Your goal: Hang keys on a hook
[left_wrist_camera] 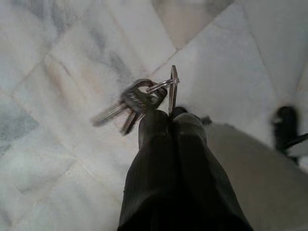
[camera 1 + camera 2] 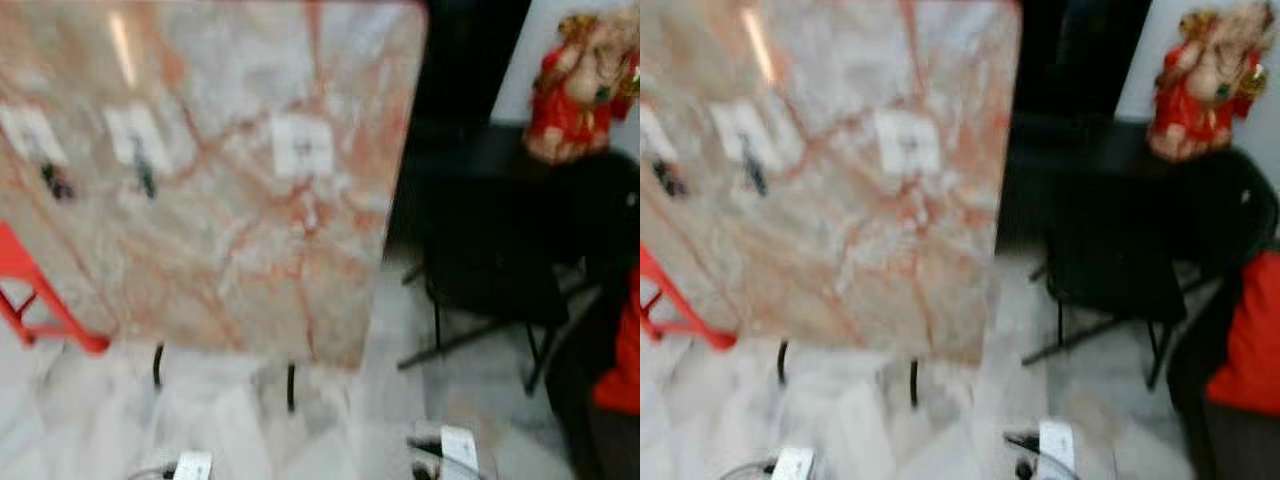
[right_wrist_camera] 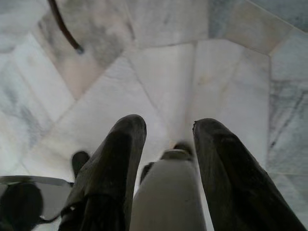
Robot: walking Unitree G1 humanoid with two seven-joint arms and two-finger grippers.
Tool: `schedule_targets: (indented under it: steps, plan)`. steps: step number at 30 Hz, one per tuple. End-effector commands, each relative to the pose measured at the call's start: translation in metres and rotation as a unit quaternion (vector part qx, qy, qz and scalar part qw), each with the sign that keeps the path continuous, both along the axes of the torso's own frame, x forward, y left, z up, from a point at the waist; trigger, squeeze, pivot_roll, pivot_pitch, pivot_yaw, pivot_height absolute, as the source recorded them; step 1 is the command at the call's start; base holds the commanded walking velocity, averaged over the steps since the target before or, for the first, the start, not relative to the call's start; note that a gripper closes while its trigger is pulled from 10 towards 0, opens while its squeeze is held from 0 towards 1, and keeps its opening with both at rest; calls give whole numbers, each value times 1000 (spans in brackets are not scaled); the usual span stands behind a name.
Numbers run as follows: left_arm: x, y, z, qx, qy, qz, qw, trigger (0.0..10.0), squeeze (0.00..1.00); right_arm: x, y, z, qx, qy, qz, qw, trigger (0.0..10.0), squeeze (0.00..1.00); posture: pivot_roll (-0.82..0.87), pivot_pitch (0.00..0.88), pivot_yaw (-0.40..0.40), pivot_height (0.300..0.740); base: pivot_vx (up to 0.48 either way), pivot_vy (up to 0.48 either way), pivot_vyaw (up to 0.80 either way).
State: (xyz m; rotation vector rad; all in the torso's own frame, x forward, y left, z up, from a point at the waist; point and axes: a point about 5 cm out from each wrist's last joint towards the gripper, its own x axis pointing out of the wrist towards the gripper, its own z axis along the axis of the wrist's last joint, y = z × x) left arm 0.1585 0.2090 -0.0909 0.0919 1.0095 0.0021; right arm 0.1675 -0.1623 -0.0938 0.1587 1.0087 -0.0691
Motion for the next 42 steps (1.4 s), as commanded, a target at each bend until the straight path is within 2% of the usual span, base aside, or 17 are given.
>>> schedule_targets:
  steps: [1,13,15,22,25,26,29,30,31,32,33,36,37,38,39,42]
  plan:
    - [-1,-6,-1,-2,4,-14,1000,10000,0,-2,-8,0,-11,6,2,1000,10000,0,-74,0,28,740,0,-435,0]
    - [1,-5,-1,5,6,-16,1000,10000,0,3,-8,1,-15,2,7,1000,10000,0,-69,0,27,740,0,-423,0]
    - [-1,-2,-1,18,9,-13,1000,10000,0,3,-8,2,-14,1,5,1000,10000,0,-77,0,30,740,0,0,0]
    - [1,2,1,20,-9,13,1000,10000,0,4,-8,2,-14,2,5,1000,10000,0,-75,0,30,740,0,0,0]
    - [8,7,5,28,-31,23,999,10000,0,4,-8,2,-14,1,3,1000,10000,0,-80,0,34,740,0,0,0]
    - [20,11,12,36,-60,24,997,10000,0,3,-8,2,-14,2,4,1000,10000,0,-78,0,35,740,0,0,0]
    - [38,18,25,48,-109,25,993,10000,0,3,-8,2,-15,2,4,1000,10000,0,-73,0,35,740,0,0,0]
    - [49,22,34,55,-142,27,988,10000,0,3,-8,1,-15,3,4,1000,10000,0,-70,0,35,740,0,0,0]
    - [49,22,34,55,-142,27,988,10000,0,3,-8,1,-15,3,4,1000,10000,0,-70,0,35,740,0,0,0]
    - [55,24,39,61,-163,28,984,10000,0,2,-8,1,-15,3,4,1000,10000,0,-67,0,34,740,0,0,0]
    - [69,29,54,71,-214,34,974,10000,0,2,-8,1,-15,4,5,1000,10000,0,-66,0,33,740,0,0,0]
    - [84,33,72,79,-278,44,956,10000,0,2,-9,1,-15,4,6,1000,10000,0,-67,0,32,740,0,0,0]
    - [91,32,86,81,-323,53,942,10000,0,2,-9,1,-15,3,6,1000,10000,0,-65,0,29,740,0,0,0]
    - [93,32,91,80,-340,57,935,10000,0,2,-9,1,-15,3,7,1000,10000,0,-64,0,26,740,0,0,0]
    - [97,29,101,77,-373,62,923,10000,0,2,-9,1,-16,3,7,1000,10000,0,-64,0,26,740,0,0,0]
    - [100,22,116,77,-417,58,904,10000,0,2,-9,1,-15,0,6,1000,10000,0,-62,0,21,740,0,0,0]
